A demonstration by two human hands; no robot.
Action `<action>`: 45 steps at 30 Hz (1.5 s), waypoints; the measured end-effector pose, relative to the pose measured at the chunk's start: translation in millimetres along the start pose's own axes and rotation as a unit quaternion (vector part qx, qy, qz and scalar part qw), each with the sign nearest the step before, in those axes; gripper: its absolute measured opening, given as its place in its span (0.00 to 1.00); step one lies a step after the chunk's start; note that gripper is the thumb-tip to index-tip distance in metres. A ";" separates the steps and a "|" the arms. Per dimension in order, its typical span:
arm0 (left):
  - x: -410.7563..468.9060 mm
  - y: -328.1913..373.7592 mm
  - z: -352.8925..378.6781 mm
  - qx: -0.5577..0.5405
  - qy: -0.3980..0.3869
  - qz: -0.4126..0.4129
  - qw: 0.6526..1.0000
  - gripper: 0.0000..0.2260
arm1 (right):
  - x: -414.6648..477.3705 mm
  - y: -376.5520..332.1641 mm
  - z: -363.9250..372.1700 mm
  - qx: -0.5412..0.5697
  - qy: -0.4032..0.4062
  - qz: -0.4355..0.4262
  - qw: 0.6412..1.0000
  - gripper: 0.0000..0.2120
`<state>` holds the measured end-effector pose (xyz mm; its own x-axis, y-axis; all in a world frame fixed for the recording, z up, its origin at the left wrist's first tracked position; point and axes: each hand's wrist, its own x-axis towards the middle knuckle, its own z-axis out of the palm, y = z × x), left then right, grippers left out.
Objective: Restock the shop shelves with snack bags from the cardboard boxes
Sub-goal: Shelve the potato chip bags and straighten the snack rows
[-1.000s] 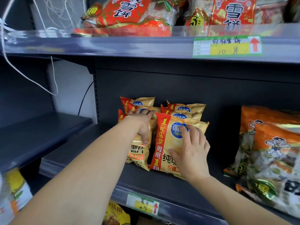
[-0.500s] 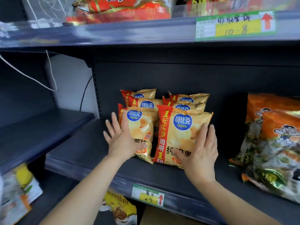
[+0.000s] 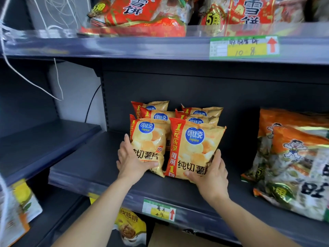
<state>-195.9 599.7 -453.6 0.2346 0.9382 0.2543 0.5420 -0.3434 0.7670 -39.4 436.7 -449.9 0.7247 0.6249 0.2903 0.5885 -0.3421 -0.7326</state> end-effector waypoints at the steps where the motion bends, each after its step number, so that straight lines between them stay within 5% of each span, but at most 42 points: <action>1: -3.2 -2.4 -0.1 -0.002 -0.013 -0.008 1.000 0.62 | -1.8 1.0 -2.0 -0.002 -0.009 0.006 1.000 0.56; 13: -1.2 -6.9 6.2 -0.050 -0.004 -0.023 0.998 0.49 | -8.9 2.6 -2.0 0.042 -0.075 0.032 0.996 0.43; 21: -1.1 -6.9 -1.3 -0.051 -0.056 -0.046 0.996 0.59 | -4.5 4.1 -6.4 0.043 -0.066 0.036 0.996 0.40; 28: 2.6 6.9 -10.3 -0.122 -0.059 -0.017 0.991 0.54 | 0.4 -0.6 -2.3 0.051 -0.067 0.046 0.995 0.28; 36: 8.1 12.5 -24.7 -0.119 -0.071 -0.039 0.990 0.52 | 14.6 0.2 -13.1 0.054 -0.144 0.064 0.986 0.28; 45: -17.9 25.6 -34.0 -0.094 -0.016 -0.004 0.995 0.41 | -4.9 -9.3 -27.5 0.038 -0.062 0.040 0.997 0.28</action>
<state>-213.7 575.5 -418.5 0.2577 0.9384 0.2303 0.3849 -0.3184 0.8663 -38.5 417.5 -427.6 0.7152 0.6818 0.1536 0.4983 -0.3433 -0.7961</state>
